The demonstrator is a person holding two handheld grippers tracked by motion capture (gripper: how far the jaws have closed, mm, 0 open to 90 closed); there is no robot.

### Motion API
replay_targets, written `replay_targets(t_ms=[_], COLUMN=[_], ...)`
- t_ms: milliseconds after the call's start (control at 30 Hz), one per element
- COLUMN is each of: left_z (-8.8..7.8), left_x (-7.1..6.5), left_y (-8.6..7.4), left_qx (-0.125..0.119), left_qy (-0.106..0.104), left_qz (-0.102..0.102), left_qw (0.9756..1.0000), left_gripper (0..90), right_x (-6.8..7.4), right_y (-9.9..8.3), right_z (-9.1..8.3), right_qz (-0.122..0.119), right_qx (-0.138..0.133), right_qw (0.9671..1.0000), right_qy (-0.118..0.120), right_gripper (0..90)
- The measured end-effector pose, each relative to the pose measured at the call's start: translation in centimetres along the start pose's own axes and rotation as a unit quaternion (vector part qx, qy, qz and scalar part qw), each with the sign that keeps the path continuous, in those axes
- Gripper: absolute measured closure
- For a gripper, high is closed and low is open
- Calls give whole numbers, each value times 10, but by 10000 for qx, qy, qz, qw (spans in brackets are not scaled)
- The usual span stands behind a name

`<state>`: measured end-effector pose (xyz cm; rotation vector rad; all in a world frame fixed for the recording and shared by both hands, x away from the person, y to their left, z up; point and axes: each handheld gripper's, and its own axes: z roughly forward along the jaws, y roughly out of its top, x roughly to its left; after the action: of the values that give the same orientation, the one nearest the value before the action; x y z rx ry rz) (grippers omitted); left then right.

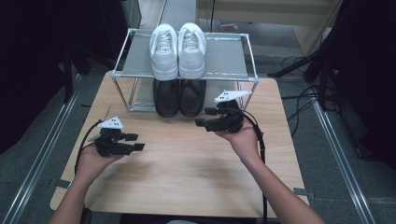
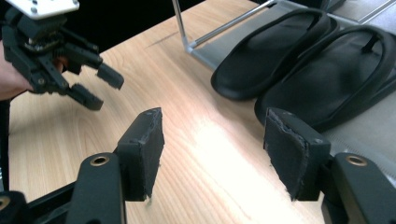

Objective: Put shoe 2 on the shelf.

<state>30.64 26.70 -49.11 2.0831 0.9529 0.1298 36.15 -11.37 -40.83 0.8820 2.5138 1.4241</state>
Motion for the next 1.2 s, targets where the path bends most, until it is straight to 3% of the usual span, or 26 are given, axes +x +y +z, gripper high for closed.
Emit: replay_targets(t_ms=[400, 733, 900, 1200], left_z=[1, 3, 3, 7], left_x=[-1, -3, -2, -6], left_y=[1, 1, 1, 4], left_qx=[34, 70, 57, 122], left_qy=[31, -3, -16, -62], left_qz=[3, 41, 72, 126], left_qw=[10000, 10000, 10000, 9998], left_gripper=[423, 421, 416, 396], right_x=[6, 3, 2, -2], right_y=[-44, -75, -85, -92], right_z=[-2, -7, -10, -9], right_qz=[13, 91, 166, 60], right_qx=[172, 87, 83, 64], right_qw=[9998, 9999, 9998, 9999], right_qy=[41, 46, 17, -90], right_gripper=[394, 394, 397, 398])
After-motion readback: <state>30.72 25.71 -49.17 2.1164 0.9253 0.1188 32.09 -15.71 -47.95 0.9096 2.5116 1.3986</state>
